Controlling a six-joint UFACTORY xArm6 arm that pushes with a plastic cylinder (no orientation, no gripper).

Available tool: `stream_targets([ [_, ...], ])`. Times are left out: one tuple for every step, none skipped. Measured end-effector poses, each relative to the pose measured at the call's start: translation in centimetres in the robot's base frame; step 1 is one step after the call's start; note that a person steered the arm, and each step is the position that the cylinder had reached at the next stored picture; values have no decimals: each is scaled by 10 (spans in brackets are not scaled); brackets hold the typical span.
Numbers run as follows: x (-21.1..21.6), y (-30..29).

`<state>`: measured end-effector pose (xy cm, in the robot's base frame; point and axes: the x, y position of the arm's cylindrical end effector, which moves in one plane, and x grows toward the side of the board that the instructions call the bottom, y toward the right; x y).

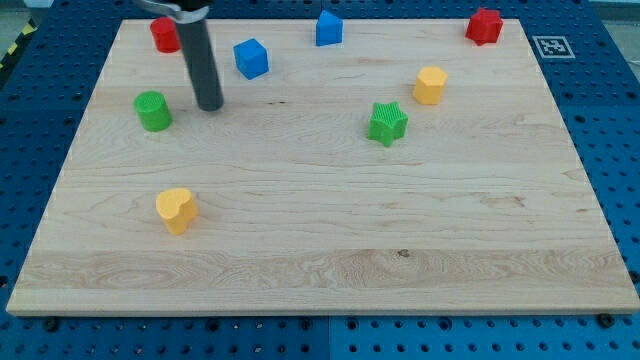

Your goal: Slightly push the green circle towards left

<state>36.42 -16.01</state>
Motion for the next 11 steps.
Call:
stream_targets([
  [0, -18],
  [0, -18],
  [2, -14],
  [7, -6],
  [10, -4],
  [16, -4],
  [21, -8],
  [21, -16],
  [21, -19],
  [21, -25],
  [22, -25],
])
